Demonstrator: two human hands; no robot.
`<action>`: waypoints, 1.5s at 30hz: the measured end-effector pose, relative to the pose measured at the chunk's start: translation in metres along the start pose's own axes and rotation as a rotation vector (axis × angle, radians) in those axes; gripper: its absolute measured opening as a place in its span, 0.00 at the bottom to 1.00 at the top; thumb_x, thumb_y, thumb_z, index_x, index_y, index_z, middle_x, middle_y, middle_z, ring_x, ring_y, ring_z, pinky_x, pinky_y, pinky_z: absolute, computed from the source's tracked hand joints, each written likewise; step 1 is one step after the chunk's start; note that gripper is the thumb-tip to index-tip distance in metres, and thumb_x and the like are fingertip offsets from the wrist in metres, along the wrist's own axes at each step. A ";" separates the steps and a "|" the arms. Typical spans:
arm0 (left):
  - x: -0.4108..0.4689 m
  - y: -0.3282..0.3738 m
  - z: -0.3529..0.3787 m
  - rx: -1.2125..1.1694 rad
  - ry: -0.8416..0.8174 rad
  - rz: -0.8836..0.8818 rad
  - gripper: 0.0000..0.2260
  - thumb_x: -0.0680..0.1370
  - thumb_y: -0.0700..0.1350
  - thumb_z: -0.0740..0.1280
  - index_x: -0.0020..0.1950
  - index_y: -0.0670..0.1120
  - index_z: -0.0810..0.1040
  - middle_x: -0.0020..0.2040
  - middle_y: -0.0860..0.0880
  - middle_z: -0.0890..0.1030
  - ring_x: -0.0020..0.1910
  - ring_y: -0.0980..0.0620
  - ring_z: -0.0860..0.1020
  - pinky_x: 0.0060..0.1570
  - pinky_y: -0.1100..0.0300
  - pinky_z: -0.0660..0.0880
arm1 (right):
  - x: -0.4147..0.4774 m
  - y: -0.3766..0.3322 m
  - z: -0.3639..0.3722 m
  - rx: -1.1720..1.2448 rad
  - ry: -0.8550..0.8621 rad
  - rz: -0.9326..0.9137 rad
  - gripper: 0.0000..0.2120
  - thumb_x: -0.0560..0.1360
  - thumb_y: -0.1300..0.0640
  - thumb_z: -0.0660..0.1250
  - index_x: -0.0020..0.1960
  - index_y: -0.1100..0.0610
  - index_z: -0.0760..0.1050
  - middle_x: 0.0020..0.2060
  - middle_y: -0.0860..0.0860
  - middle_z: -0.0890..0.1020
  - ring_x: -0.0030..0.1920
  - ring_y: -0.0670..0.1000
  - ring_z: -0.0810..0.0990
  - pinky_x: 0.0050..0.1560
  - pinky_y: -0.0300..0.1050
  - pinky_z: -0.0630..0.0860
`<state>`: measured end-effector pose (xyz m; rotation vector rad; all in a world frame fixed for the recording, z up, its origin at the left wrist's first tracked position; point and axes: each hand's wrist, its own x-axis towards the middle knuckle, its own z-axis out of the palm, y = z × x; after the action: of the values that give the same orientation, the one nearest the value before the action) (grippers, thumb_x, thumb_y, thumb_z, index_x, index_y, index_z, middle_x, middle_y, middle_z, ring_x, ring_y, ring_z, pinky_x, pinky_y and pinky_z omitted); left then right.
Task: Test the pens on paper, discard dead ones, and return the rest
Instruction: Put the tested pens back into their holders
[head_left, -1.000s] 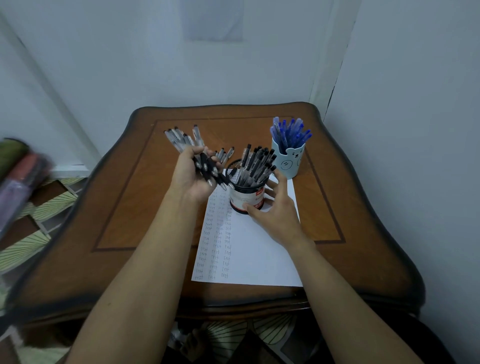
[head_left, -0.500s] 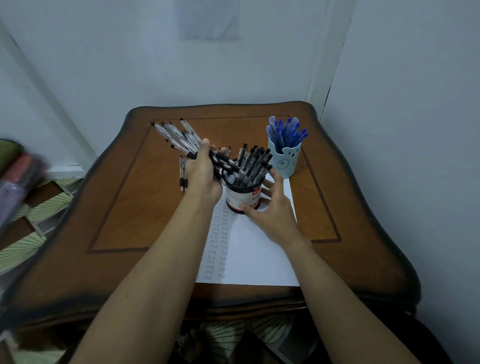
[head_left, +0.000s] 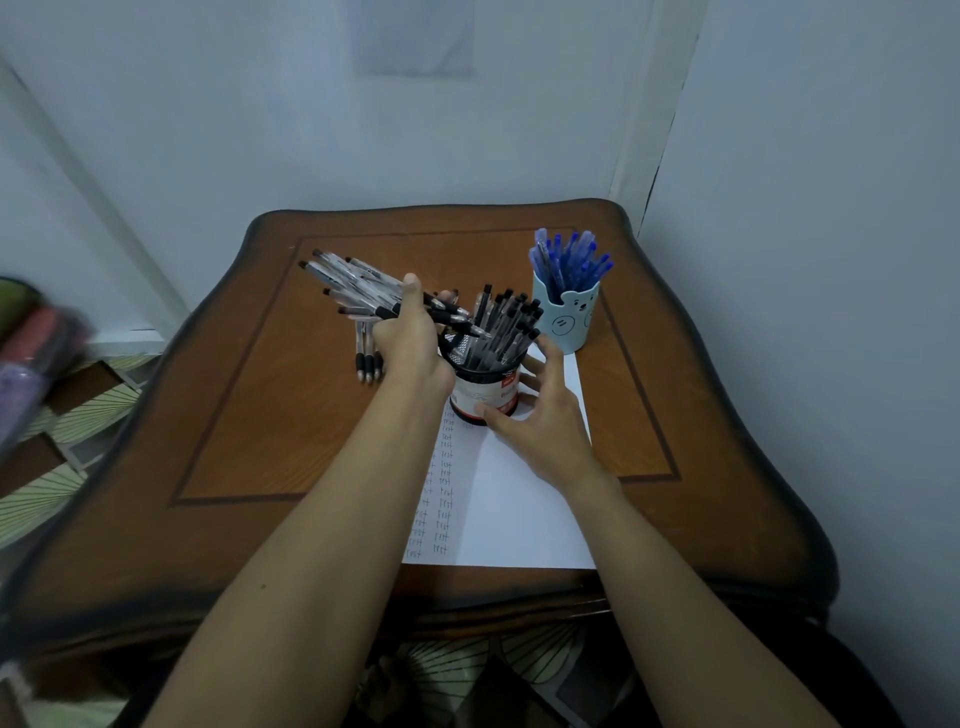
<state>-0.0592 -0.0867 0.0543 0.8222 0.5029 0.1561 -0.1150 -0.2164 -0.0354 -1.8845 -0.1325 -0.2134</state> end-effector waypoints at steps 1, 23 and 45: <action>0.000 0.001 0.000 -0.009 -0.010 0.002 0.14 0.82 0.47 0.68 0.60 0.39 0.71 0.36 0.45 0.84 0.36 0.50 0.83 0.49 0.44 0.83 | 0.000 0.000 0.000 0.002 -0.001 0.001 0.45 0.70 0.59 0.79 0.74 0.39 0.54 0.72 0.50 0.72 0.69 0.48 0.74 0.65 0.45 0.76; -0.005 -0.013 -0.018 0.704 -0.318 0.310 0.10 0.82 0.50 0.67 0.58 0.46 0.80 0.48 0.53 0.85 0.45 0.61 0.83 0.43 0.67 0.76 | -0.006 -0.009 -0.032 -0.261 -0.175 0.080 0.33 0.76 0.53 0.72 0.75 0.46 0.60 0.69 0.45 0.75 0.69 0.45 0.71 0.66 0.45 0.71; -0.010 -0.005 -0.024 1.320 -0.452 0.522 0.20 0.79 0.49 0.71 0.65 0.45 0.67 0.57 0.49 0.67 0.56 0.52 0.68 0.57 0.56 0.67 | -0.017 0.021 -0.045 -0.869 -0.064 0.041 0.25 0.78 0.35 0.59 0.71 0.45 0.68 0.75 0.45 0.66 0.77 0.50 0.57 0.76 0.56 0.50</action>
<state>-0.0794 -0.0775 0.0407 2.2156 -0.1311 0.0957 -0.1313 -0.2653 -0.0451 -2.7576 -0.0414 -0.1971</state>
